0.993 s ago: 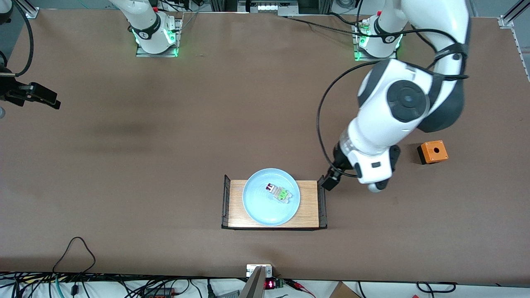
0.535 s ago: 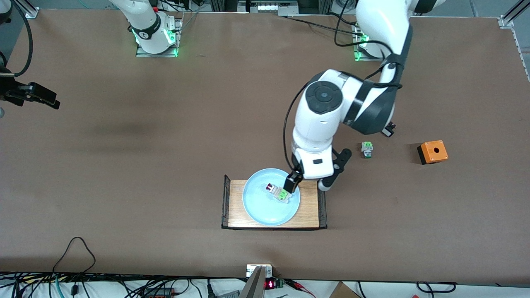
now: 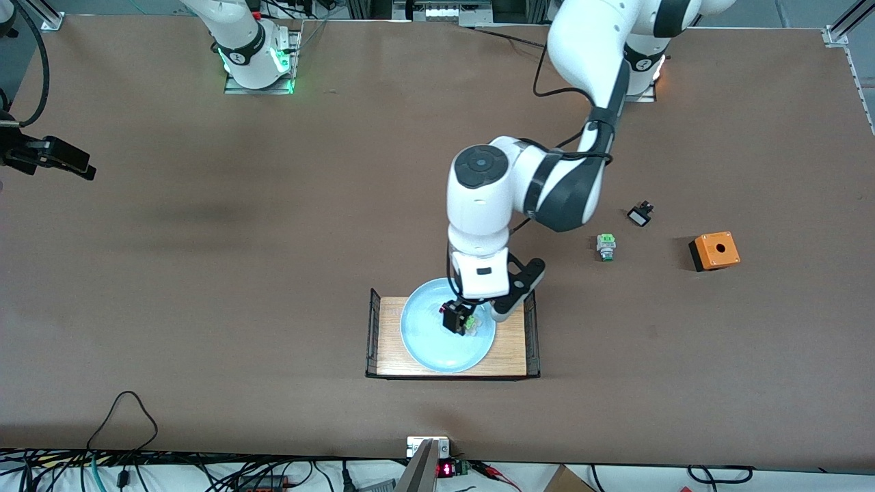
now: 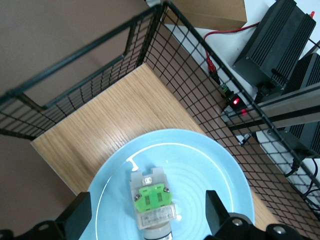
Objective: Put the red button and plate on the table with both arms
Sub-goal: 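Reach the left gripper over the plate toward the green button, then grasp the green button with the left gripper and lift it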
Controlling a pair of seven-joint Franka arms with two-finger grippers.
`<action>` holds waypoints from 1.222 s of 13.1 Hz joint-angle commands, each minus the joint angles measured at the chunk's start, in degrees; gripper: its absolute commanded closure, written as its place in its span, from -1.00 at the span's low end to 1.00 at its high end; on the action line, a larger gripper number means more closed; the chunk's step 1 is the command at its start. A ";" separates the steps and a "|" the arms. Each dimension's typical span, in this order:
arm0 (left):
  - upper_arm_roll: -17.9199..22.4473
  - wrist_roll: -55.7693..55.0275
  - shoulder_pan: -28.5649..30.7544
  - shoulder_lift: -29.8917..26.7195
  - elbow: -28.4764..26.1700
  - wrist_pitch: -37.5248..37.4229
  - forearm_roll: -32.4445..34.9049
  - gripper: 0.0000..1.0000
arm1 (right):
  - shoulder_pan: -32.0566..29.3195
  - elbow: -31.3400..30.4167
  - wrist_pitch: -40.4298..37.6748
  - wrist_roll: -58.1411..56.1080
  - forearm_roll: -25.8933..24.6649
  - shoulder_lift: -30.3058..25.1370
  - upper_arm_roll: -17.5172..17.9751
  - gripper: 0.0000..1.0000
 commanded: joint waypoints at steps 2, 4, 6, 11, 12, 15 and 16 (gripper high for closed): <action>2.13 -1.22 -1.00 3.03 3.25 0.57 1.08 -1.00 | -0.66 -1.04 -0.07 -0.57 0.96 -1.00 0.21 -1.00; 2.83 -1.22 -1.61 4.00 3.43 0.75 1.08 -1.00 | -0.66 -1.04 0.02 -0.57 0.96 -1.00 0.21 -1.00; 3.80 -1.48 -1.97 5.84 4.92 1.01 1.08 -1.00 | -0.66 -1.04 0.02 -0.57 1.04 -1.00 0.12 -1.00; 3.98 -1.57 -2.49 6.29 5.01 1.01 1.08 -1.00 | -0.66 -1.04 0.02 -0.57 1.04 -1.00 0.21 -1.00; 4.15 -1.66 -2.84 6.37 5.01 1.01 1.08 -0.92 | -0.66 -1.04 0.02 -0.57 1.04 -1.00 0.21 -1.00; 4.59 -2.45 -3.20 6.46 5.01 1.01 1.08 -0.51 | -0.66 -1.04 0.02 -0.57 1.04 -1.00 0.12 -1.00; 4.59 -2.80 -3.20 6.46 5.01 1.01 1.08 -0.35 | -0.66 -1.04 0.02 -0.57 1.04 -1.00 0.12 -1.00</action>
